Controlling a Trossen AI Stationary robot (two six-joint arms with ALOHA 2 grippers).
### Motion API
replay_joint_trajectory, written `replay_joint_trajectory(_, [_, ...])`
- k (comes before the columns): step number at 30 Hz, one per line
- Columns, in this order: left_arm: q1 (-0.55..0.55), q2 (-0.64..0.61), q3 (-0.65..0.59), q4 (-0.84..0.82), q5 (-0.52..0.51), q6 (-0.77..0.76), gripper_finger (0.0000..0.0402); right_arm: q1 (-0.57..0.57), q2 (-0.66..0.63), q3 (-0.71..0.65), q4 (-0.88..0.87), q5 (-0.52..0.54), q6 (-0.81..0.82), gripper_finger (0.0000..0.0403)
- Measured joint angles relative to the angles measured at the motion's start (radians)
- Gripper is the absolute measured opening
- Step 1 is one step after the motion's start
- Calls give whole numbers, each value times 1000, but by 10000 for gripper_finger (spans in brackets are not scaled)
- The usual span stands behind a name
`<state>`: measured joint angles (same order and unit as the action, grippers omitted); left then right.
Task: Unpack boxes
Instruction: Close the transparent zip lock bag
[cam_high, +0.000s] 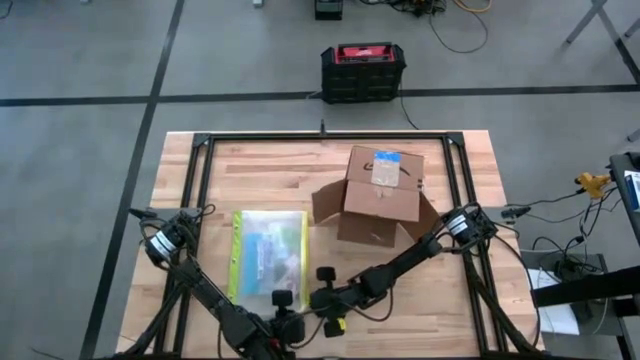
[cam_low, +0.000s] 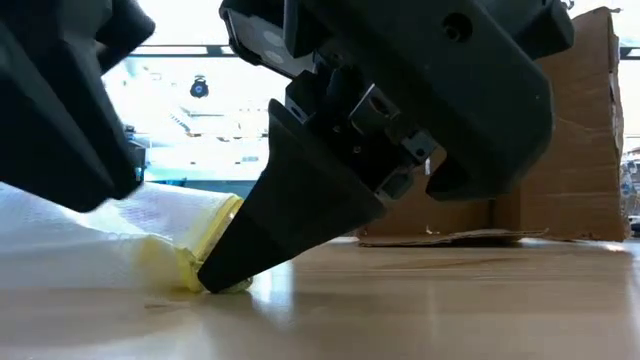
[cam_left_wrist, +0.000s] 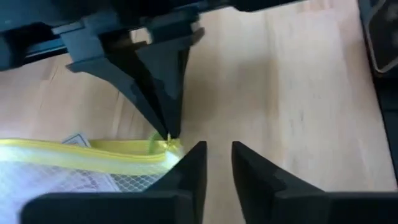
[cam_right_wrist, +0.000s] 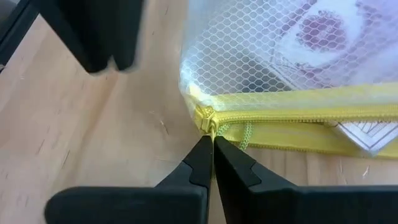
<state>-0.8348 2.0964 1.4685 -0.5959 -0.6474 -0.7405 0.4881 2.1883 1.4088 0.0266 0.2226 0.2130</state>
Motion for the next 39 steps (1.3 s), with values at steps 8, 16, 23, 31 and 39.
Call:
replay_joint_trajectory(8, [20,0,-27,-61,-50,-63,166,5,0,7,3,1,-41,0])
replay_joint_trajectory(16, [67,15,-47,-48,38,-48,188,6,0,8,8,11,-28,0])
replay_joint_trajectory(23, [66,15,-46,-55,94,-51,159,7,0,9,11,12,-28,0])
replay_joint_trajectory(31, [64,17,-22,-52,167,-142,133,7,0,9,9,13,-33,0])
replay_joint_trajectory(39, [70,25,-32,-20,136,-248,113,9,0,9,8,10,-48,0])
